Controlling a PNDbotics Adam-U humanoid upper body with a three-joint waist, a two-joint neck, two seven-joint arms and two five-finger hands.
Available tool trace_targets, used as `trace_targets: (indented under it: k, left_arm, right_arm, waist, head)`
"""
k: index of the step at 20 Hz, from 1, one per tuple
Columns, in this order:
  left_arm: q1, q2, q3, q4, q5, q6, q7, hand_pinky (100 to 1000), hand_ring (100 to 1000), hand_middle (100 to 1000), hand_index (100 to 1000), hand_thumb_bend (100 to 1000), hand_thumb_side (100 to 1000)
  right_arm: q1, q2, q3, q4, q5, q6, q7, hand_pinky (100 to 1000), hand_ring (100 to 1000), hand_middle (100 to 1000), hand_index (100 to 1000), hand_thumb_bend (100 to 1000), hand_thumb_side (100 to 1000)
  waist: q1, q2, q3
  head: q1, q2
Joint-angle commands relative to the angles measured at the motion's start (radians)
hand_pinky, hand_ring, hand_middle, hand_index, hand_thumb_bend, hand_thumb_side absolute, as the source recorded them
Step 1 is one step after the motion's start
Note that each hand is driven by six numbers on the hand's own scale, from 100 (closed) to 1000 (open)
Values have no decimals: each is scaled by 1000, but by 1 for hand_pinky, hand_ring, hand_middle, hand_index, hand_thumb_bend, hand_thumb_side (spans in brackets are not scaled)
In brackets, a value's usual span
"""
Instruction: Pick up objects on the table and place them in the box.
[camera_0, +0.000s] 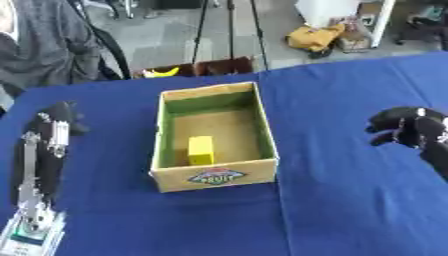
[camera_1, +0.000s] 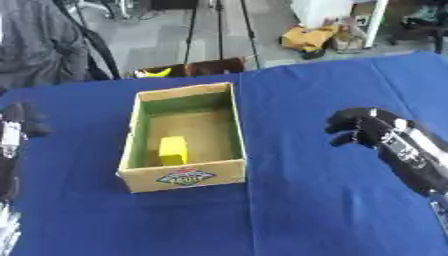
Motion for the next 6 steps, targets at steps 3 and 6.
trace_targets:
  k: [3,6]
  left_arm:
    - [-5,16,-20,-4,-1,-8,-38,627,533,564,747,321,853]
    - [-16,40,-52,-10,-34,5,-85,630,541,572,753,334,841]
  right_arm:
    - [-13,-12,-7,-18,-4,-2,-2,709,785,755,826,100,778]
    - [-17,-15,-3,-20,-7,-3,3,709,783,753,823,100,776]
  waist:
    - [-5,-7,1]
    - [-5,-8,0]
  head:
    - [1,2]
    - [1,1]
